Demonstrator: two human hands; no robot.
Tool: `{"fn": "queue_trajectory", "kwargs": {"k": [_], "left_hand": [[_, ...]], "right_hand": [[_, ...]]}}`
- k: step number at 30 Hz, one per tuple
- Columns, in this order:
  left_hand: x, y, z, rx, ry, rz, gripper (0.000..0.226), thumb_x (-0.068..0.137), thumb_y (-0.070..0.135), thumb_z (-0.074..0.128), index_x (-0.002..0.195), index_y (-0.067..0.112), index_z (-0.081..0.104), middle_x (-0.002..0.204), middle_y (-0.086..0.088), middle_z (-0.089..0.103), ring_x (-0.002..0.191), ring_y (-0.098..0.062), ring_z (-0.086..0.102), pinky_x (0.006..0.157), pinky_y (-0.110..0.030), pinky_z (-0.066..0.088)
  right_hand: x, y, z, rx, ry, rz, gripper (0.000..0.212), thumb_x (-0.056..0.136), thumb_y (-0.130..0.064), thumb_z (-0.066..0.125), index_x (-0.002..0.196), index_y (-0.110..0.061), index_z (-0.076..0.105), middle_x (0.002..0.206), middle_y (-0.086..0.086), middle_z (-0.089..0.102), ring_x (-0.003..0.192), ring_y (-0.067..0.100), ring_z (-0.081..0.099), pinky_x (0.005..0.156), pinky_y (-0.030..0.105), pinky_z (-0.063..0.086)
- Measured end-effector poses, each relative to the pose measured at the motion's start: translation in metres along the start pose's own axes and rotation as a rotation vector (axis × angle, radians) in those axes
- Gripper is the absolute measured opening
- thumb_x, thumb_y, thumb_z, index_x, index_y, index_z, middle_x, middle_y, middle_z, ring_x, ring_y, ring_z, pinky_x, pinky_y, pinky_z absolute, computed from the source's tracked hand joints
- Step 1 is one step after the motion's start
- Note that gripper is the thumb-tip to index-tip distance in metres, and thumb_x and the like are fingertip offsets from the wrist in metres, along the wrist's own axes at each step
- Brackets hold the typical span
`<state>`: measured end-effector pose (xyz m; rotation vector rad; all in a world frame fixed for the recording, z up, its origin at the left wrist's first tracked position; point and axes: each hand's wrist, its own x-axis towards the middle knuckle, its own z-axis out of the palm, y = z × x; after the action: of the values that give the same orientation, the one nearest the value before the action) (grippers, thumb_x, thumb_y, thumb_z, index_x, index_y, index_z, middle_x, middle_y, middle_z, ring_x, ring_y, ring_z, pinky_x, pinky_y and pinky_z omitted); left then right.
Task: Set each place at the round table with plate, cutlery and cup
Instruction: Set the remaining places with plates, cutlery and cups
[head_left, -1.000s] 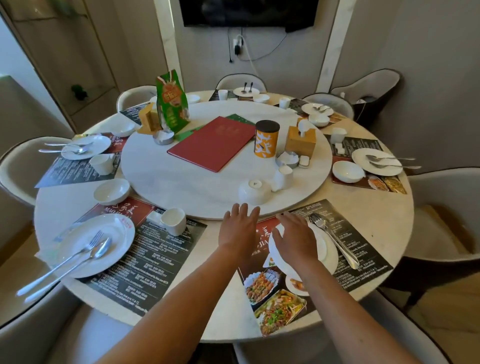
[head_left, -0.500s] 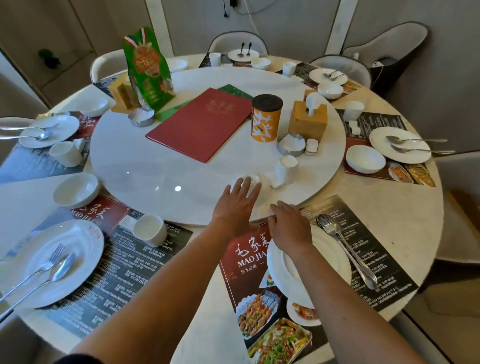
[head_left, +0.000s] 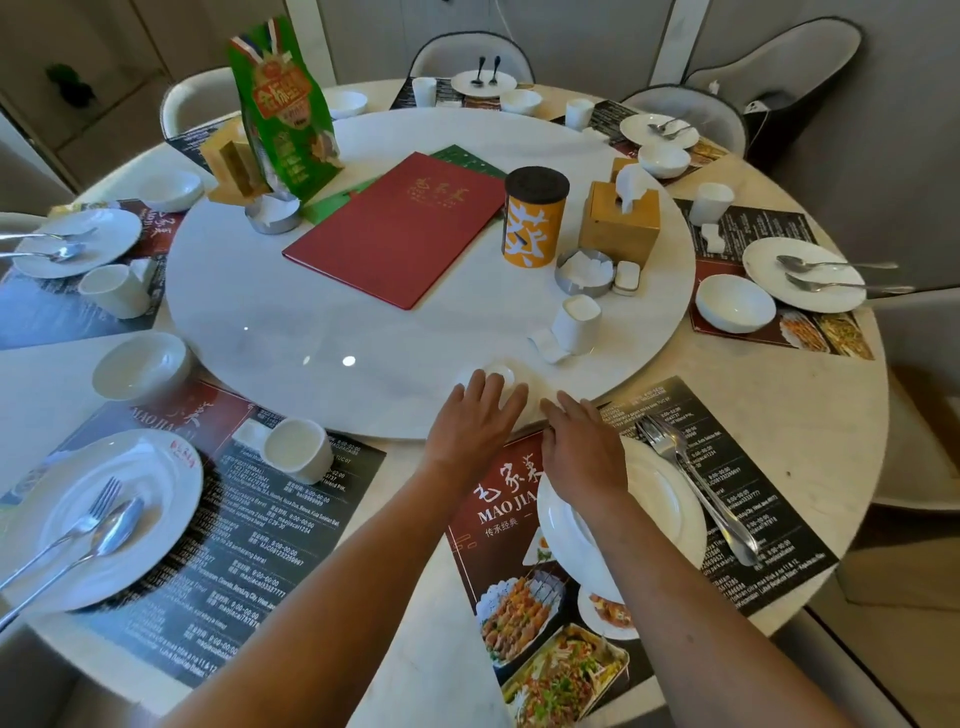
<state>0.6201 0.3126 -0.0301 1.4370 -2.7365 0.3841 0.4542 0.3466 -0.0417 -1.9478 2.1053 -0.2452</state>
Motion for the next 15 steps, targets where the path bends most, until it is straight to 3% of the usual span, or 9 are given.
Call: {"fn": "queue_trajectory", "kwargs": {"k": [7, 9, 11, 15], "left_hand": [[-0.020, 0.000, -0.026, 0.043, 0.037, -0.075, 0.074, 0.079, 0.031, 0.080, 0.144, 0.014, 0.048, 0.123, -0.016, 0.056, 0.104, -0.034, 0.059, 0.059, -0.039, 0.054], [-0.028, 0.001, -0.045, -0.003, 0.001, -0.143, 0.070, 0.086, 0.028, 0.073, 0.146, 0.018, 0.041, 0.127, -0.013, 0.051, 0.106, -0.031, 0.054, 0.061, -0.036, 0.053], [-0.036, 0.006, -0.058, -0.114, -0.048, -0.275, 0.057, 0.095, 0.023, 0.061, 0.146, 0.022, 0.034, 0.129, -0.009, 0.047, 0.110, -0.028, 0.051, 0.066, -0.035, 0.051], [-0.055, 0.017, -0.068, -0.546, 0.091, -0.783, 0.024, 0.097, 0.014, 0.049, 0.120, 0.022, 0.048, 0.096, -0.005, 0.064, 0.080, -0.026, 0.061, 0.060, -0.034, 0.045]], "right_hand": [[-0.039, -0.007, 0.001, 0.000, 0.016, -0.002, 0.046, 0.099, -0.039, 0.052, 0.144, -0.027, 0.048, 0.157, -0.001, 0.038, 0.148, 0.026, 0.027, 0.113, 0.052, 0.035], [-0.054, -0.009, 0.000, -0.008, 0.003, 0.011, 0.047, 0.098, -0.040, 0.056, 0.143, -0.030, 0.049, 0.160, -0.002, 0.034, 0.150, 0.026, 0.025, 0.115, 0.053, 0.033], [-0.068, -0.011, 0.000, -0.029, -0.024, 0.024, 0.051, 0.097, -0.043, 0.058, 0.145, -0.032, 0.046, 0.162, -0.003, 0.029, 0.150, 0.025, 0.023, 0.116, 0.052, 0.032], [-0.088, -0.010, 0.001, -0.059, -0.078, 0.073, 0.060, 0.098, -0.045, 0.056, 0.152, -0.030, 0.036, 0.164, -0.003, 0.024, 0.152, 0.024, 0.018, 0.119, 0.049, 0.028]]}}
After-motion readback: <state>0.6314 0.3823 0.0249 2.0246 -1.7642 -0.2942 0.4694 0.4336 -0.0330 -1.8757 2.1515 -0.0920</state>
